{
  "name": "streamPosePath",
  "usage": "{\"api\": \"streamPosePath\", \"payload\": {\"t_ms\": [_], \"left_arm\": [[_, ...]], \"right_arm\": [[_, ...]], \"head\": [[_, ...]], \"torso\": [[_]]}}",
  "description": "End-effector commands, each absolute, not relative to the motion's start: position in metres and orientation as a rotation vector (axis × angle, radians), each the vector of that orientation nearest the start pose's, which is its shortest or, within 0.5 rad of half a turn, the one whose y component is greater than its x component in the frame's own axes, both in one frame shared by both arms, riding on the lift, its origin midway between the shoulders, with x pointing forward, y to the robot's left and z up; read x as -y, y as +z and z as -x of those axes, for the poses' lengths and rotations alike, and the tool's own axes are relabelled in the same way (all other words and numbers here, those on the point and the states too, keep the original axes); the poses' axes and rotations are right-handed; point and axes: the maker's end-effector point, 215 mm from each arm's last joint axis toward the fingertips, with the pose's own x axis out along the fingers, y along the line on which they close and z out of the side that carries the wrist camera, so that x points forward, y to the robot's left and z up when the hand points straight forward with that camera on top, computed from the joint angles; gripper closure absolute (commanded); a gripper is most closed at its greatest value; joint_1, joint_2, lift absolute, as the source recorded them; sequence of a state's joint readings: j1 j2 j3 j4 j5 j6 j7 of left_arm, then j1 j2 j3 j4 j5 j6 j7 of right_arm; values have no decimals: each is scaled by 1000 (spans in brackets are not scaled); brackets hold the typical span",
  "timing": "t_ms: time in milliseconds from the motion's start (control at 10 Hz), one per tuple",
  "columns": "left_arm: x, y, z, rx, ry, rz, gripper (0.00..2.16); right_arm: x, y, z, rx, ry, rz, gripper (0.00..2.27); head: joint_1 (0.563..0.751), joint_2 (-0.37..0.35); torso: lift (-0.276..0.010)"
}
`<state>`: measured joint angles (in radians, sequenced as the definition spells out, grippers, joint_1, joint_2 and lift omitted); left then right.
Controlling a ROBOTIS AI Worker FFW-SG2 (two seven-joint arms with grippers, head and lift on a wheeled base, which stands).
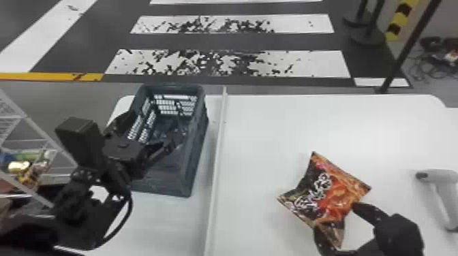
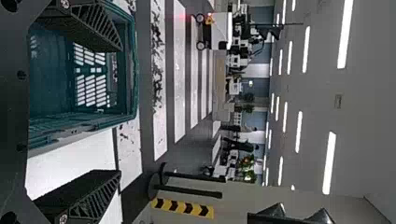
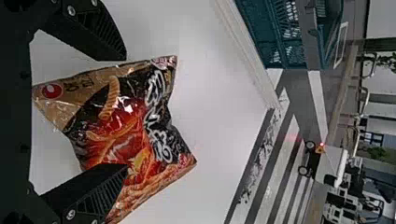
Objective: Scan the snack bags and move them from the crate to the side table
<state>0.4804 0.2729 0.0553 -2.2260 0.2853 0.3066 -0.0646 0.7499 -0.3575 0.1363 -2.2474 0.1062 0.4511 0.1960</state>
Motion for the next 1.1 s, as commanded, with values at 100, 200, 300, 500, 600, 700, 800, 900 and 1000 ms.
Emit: {"api": "streamPosePath", "payload": {"t_ms": [100,200,300,500,600,700,800,900,1000], "left_arm": [[-232,-316,-452,-146,-200,15,66],[-231,-318,-451,-150,-204,15,66],[-230,-321,-449,-156,-206,16,66],[-230,-322,-443,-162,-207,14,66],[-230,-325,-442,-170,-210,11,66],[-230,-326,-441,-173,-211,12,66],[-228,-328,-440,-177,-216,13,66],[-228,-328,-440,-179,-216,13,66],[-226,-328,-440,-181,-220,17,66]], "right_arm": [[159,-490,-297,-585,488,367,120],[158,-495,-298,-596,487,380,120],[158,-503,-299,-612,486,394,120],[160,-518,-301,-621,482,436,120],[164,-521,-304,-617,467,473,171],[169,-527,-303,-646,456,477,917],[171,-529,-303,-657,452,475,2074],[170,-525,-306,-643,454,476,2246],[170,-518,-312,-614,446,461,2246]], "head": [[695,109],[695,113],[695,111],[695,110],[695,108],[695,103],[695,97],[695,91],[695,89]], "torso": [[-87],[-87],[-87],[-87],[-87],[-87],[-87],[-87],[-87]]}}
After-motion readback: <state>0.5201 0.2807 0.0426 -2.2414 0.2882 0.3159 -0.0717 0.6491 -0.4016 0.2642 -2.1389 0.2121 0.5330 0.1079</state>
